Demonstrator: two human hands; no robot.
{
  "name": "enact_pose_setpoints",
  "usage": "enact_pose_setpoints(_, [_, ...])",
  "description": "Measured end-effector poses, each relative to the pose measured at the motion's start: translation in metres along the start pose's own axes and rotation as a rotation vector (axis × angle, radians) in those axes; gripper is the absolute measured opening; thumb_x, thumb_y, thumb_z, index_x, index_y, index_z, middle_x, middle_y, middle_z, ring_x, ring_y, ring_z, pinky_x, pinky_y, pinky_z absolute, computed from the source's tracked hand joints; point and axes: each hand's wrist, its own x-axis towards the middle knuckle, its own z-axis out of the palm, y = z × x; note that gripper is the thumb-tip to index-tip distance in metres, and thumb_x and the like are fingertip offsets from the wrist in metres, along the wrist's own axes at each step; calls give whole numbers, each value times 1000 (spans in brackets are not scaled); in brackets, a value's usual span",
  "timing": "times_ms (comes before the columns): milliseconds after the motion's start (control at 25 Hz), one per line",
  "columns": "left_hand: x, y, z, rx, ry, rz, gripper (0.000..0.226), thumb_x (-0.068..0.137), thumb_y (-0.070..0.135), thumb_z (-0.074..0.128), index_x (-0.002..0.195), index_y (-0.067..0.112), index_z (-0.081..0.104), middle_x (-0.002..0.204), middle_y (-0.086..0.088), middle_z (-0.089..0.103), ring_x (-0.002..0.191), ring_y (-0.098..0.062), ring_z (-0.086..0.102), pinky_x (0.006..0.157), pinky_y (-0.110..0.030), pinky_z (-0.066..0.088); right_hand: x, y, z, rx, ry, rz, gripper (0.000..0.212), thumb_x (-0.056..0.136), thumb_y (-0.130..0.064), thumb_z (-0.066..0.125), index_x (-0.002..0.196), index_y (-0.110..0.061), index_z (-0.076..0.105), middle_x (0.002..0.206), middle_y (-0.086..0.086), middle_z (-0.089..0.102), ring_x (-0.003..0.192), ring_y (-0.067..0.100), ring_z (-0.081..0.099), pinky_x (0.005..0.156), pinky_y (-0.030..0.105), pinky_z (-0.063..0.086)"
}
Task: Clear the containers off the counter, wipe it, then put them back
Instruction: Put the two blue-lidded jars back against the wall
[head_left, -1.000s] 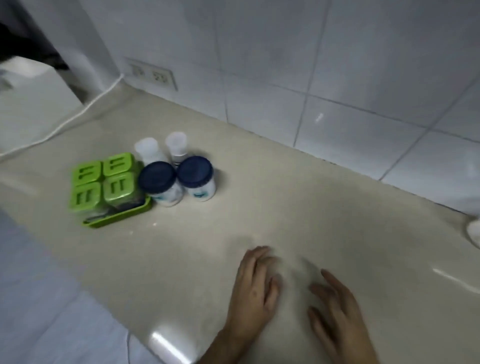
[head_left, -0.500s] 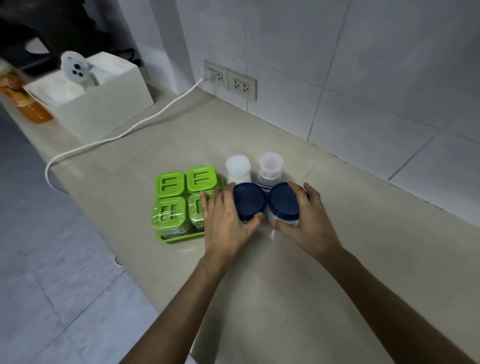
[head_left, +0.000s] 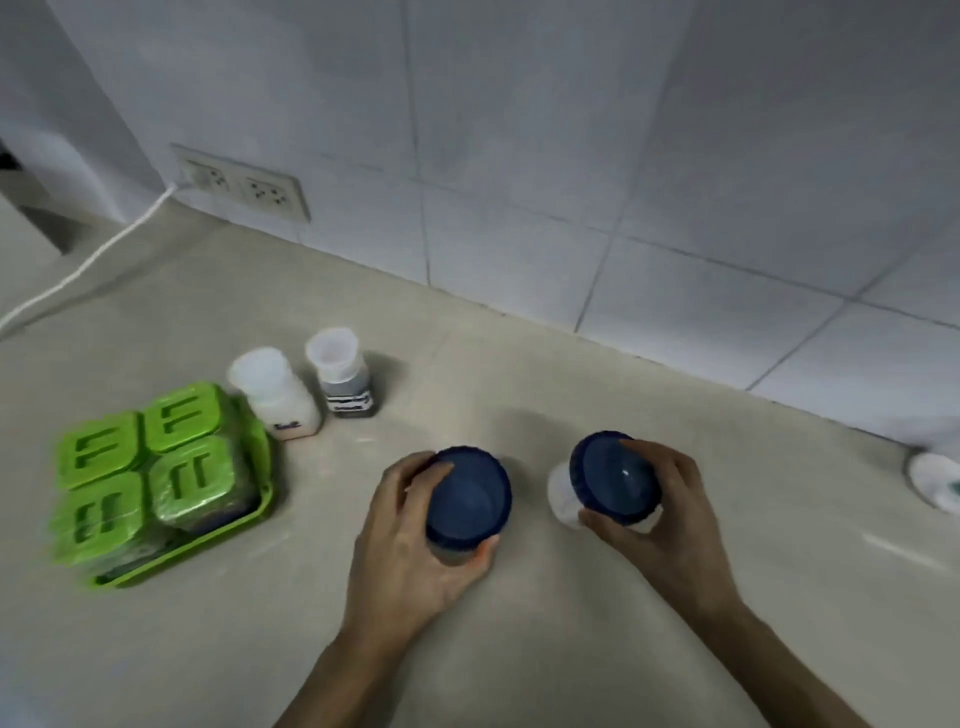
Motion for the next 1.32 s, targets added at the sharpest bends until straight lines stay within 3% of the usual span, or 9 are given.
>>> enact_pose_setpoints(160, [0, 73, 88, -124, -175, 76, 69, 57, 55, 73, 118, 29, 51, 124, 9, 50, 109, -8, 56, 83, -22, 52, -8, 89, -96, -53, 192, 259, 83, 54, -35, 90, 125, -23, 48, 120, -6, 48, 103, 12, 52, 77, 17, 39])
enact_pose_setpoints(280, [15, 122, 144, -162, -270, 94, 66, 58, 52, 76, 115, 27, 54, 121, 13, 49, 104, -3, 54, 81, -12, 45, 11, 134, -141, -122, 247, 312, 81, 56, -39, 87, 125, -23, 48, 124, -3, 50, 101, 12, 51, 78, 24, 41])
enact_pose_setpoints(440, [45, 186, 220, -175, -290, 86, 64, 62, 36, 84, 117, 21, 56, 123, 7, 51, 103, -12, 57, 81, -24, 48, 41, 189, -175, -335, 195, 171, 71, 59, -49, 81, 119, -21, 53, 127, 2, 54, 105, 24, 57, 80, 33, 50])
enact_pose_setpoints(640, [84, 221, 278, -122, -235, 34, 66, 67, 41, 80, 121, 16, 52, 124, 0, 49, 106, -19, 55, 82, -27, 44, 68, 216, -188, -701, 269, 30, 59, 68, -54, 72, 112, -15, 61, 113, 9, 60, 103, 30, 52, 87, 41, 39])
enact_pose_setpoints(840, [110, 246, 324, -91, -242, -6, 68, 68, 42, 79, 122, 18, 46, 128, -2, 44, 111, -25, 54, 89, -38, 51, 80, 226, -195, -738, 232, 41, 54, 79, -50, 64, 119, -13, 57, 113, 9, 54, 102, 28, 49, 87, 38, 36])
enact_pose_setpoints(1000, [104, 236, 314, -267, -281, 33, 74, 75, 37, 76, 135, 16, 39, 140, -3, 39, 127, -19, 43, 103, -30, 41, 58, 224, -197, -698, 217, 16, 65, 76, -36, 73, 131, -11, 49, 127, 13, 54, 113, 32, 51, 93, 43, 42])
enact_pose_setpoints(1080, [80, 214, 287, -287, -284, 81, 63, 83, 31, 69, 137, 16, 38, 142, 0, 39, 131, -11, 38, 105, -23, 33, 27, 216, -184, -640, 270, -46, 59, 75, -26, 75, 127, -11, 51, 128, 12, 55, 113, 31, 54, 93, 42, 45])
enact_pose_setpoints(1160, [40, 182, 253, -274, -298, 80, 51, 87, 24, 64, 133, 18, 43, 133, 5, 43, 127, -11, 43, 106, -21, 34, -14, 207, -157, -556, 253, -114, 46, 79, -24, 69, 121, -15, 55, 125, 8, 57, 111, 26, 54, 92, 38, 45])
enact_pose_setpoints(1320, [-29, 95, 159, -139, -265, 97, 36, 84, 32, 53, 120, 30, 48, 123, 14, 46, 120, -5, 47, 103, -18, 36, -62, 149, -66, -369, 8, -271, 33, 80, -27, 54, 111, -19, 58, 114, 3, 61, 106, 18, 51, 88, 28, 36])
